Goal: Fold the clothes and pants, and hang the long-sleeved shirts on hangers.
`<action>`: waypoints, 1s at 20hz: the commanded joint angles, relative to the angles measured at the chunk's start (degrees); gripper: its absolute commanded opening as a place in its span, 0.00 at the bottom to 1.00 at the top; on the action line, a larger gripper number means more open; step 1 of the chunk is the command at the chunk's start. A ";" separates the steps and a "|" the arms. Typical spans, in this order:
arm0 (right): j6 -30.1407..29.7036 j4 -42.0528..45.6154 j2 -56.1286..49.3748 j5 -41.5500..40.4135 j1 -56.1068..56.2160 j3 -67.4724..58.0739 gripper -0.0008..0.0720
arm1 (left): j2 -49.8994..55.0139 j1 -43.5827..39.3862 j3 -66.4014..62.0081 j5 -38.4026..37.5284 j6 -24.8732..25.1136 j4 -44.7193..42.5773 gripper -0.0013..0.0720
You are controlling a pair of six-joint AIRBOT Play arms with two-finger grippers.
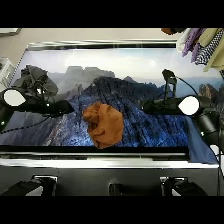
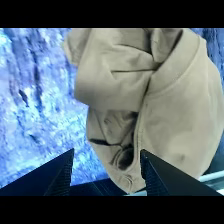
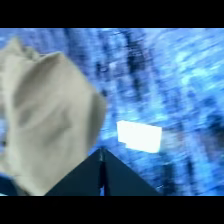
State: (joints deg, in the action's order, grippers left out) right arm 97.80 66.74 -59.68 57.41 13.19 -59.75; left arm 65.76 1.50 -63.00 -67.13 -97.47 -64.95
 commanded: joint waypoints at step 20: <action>-17.42 -40.30 -22.45 -8.46 4.26 11.52 0.06 | 15.37 0.42 0.39 6.43 0.70 1.03 0.67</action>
State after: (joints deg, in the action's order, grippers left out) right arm 82.70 29.61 -80.55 50.17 16.56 -48.29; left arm 78.32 2.02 -62.63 -61.98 -97.25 -64.75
